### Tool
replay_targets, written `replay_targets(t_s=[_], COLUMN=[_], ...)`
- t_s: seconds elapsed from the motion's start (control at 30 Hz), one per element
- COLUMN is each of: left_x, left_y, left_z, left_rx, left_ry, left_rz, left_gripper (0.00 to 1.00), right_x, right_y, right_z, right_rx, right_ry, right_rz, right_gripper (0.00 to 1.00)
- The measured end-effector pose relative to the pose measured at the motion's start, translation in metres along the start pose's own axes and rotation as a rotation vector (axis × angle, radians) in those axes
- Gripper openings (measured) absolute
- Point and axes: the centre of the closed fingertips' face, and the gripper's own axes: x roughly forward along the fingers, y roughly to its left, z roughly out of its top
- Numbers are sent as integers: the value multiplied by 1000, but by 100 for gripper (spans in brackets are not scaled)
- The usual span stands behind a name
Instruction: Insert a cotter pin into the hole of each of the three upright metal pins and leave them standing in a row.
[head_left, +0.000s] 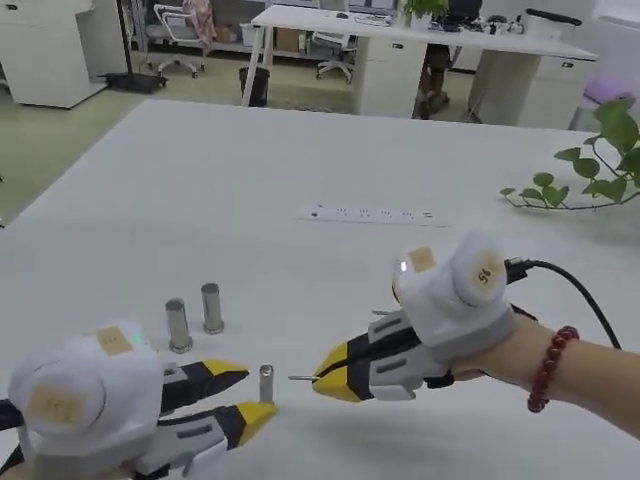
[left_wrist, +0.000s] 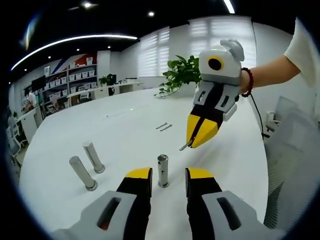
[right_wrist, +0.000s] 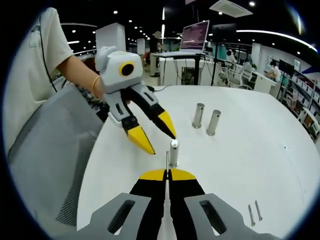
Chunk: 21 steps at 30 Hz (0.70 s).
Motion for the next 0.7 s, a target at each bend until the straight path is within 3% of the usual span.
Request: replay_targets(t_s=[0.27,0.47,0.7], left_x=[10,15,20], left_y=[9,6,6], left_z=[-6,-13,-13], left_rx=[-28,-28,-30], left_ry=[17,37,34], left_rz=[23,9,8], left_gripper=[19,15,12], right_x=[7,11,15], right_y=[-7,-7,-9], right_z=[-1,-3,1], right_rx=[3,7,10], right_ry=[-2,0,-9], right_rz=[0,8,14], right_gripper=[2,2,2])
